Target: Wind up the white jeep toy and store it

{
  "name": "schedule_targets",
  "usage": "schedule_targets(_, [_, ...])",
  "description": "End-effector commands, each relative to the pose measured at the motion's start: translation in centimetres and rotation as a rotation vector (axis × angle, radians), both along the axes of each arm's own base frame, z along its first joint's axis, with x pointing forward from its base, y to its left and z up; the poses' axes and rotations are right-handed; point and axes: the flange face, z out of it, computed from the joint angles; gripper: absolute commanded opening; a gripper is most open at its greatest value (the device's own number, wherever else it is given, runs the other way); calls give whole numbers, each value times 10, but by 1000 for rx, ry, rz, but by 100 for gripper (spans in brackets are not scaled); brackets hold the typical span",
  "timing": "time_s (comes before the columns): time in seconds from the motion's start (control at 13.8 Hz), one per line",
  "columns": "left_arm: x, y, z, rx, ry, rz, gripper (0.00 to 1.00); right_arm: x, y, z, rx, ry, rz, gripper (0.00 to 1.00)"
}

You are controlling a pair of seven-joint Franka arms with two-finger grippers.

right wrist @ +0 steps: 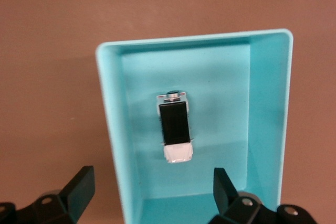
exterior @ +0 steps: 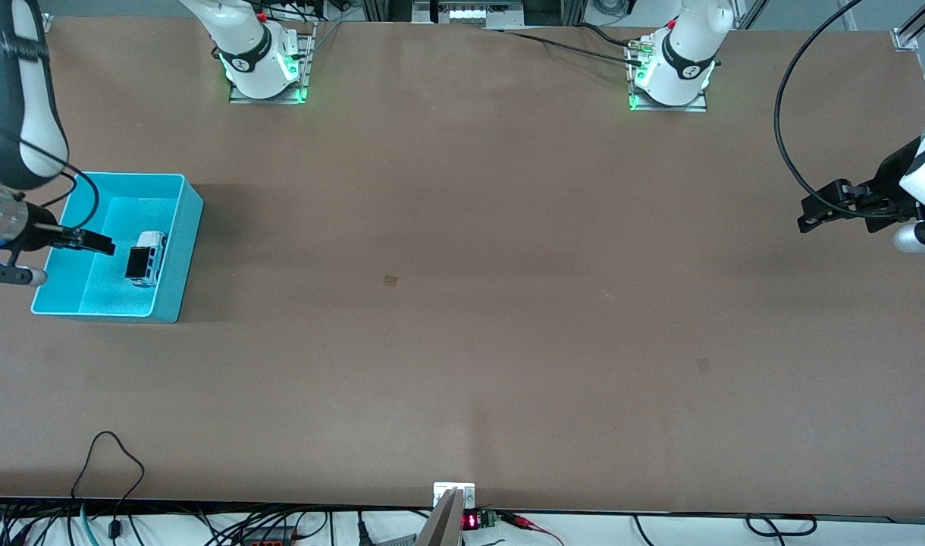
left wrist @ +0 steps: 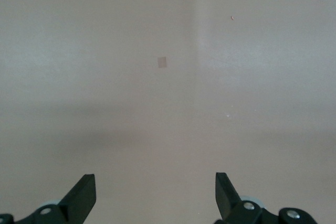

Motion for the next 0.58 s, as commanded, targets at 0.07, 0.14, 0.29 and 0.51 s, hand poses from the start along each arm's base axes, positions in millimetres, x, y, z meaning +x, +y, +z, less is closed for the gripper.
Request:
schedule_targets(0.07, [-7, 0, 5, -9, -1, -5, 100, 3, 44, 92, 7, 3, 59, 100])
schedule_targets(0.14, [-7, 0, 5, -10, 1, -5, 100, 6, 51, 113, 0, -18, 71, 100])
schedule_targets(0.29, [-7, 0, 5, -10, 1, -5, 100, 6, 51, 146, -15, -78, 73, 100])
schedule_targets(0.51, [-7, 0, 5, -10, 2, -5, 100, -9, 72, 177, 2, -98, 99, 100])
